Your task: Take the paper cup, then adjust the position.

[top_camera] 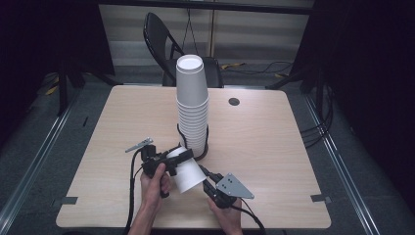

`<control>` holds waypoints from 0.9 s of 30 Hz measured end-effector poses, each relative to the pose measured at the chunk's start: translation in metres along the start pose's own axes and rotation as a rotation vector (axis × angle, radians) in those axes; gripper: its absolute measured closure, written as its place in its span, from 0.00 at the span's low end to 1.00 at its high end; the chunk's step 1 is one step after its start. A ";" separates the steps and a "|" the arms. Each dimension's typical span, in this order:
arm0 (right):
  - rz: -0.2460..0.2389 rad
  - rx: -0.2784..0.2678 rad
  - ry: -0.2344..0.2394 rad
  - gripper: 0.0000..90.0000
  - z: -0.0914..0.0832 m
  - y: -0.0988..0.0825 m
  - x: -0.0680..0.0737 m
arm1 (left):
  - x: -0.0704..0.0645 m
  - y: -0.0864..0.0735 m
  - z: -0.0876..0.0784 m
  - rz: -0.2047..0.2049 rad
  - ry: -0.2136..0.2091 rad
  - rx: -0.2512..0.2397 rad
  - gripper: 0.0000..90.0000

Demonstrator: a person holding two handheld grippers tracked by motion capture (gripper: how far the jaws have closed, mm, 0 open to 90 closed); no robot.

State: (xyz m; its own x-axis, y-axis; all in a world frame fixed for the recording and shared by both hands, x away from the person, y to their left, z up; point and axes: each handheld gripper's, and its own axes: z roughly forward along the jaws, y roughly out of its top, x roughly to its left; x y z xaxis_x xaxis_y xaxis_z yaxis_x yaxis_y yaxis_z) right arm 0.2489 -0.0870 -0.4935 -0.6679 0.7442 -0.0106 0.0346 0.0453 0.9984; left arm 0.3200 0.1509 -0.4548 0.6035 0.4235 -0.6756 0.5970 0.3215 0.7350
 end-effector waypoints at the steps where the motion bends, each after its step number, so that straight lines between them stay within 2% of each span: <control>1: 0.004 0.013 -0.003 0.95 -0.001 0.000 -0.001 | 0.002 0.002 -0.001 0.012 0.008 -0.002 0.16; 3: 0.010 0.031 -0.003 0.95 -0.003 0.000 -0.002 | 0.003 0.005 -0.003 0.020 0.015 -0.013 0.17; 6: 0.011 0.075 -0.008 0.96 -0.005 0.000 -0.005 | 0.004 0.008 -0.008 0.082 0.015 -0.028 0.17; 8: 0.015 0.103 -0.005 0.97 -0.007 0.001 -0.006 | 0.005 0.010 -0.011 0.100 0.008 -0.031 0.17; 10: 0.017 0.124 -0.007 0.97 -0.007 0.001 -0.007 | 0.005 0.011 -0.012 0.139 0.012 -0.020 0.17; 13: 0.021 0.143 -0.013 0.97 -0.008 0.002 -0.010 | 0.004 0.010 -0.013 0.203 0.048 0.012 0.17; 14: 0.022 0.150 -0.015 0.97 -0.009 0.002 -0.011 | 0.004 0.010 -0.013 0.214 0.056 0.011 0.17; 19: 0.023 0.176 -0.013 0.97 -0.010 0.002 -0.015 | 0.001 0.007 -0.016 0.288 0.047 -0.002 0.17; 20: 0.022 0.185 -0.014 0.97 -0.011 0.002 -0.015 | 0.000 0.007 -0.017 0.315 0.043 0.009 0.17; 22: 0.029 0.198 -0.011 0.97 -0.012 0.002 -0.017 | -0.001 0.006 -0.017 0.331 0.034 0.022 0.17; 24: 0.033 0.207 -0.011 0.97 -0.013 0.002 -0.019 | -0.001 0.004 -0.017 0.352 0.047 0.041 0.17; 25: 0.037 0.213 -0.008 0.97 -0.014 0.002 -0.020 | -0.001 0.002 -0.016 0.389 0.052 0.052 0.17; 27: 0.044 0.221 -0.005 0.97 -0.015 0.003 -0.022 | -0.002 0.000 -0.016 0.430 0.057 0.065 0.18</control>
State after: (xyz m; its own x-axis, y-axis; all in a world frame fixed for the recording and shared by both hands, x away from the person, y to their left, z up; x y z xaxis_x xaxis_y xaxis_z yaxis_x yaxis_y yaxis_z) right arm 0.2525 -0.1129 -0.4895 -0.6587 0.7518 0.0314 0.2256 0.1575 0.9614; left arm 0.3103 0.1637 -0.4527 0.7753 0.5542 -0.3029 0.3308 0.0522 0.9423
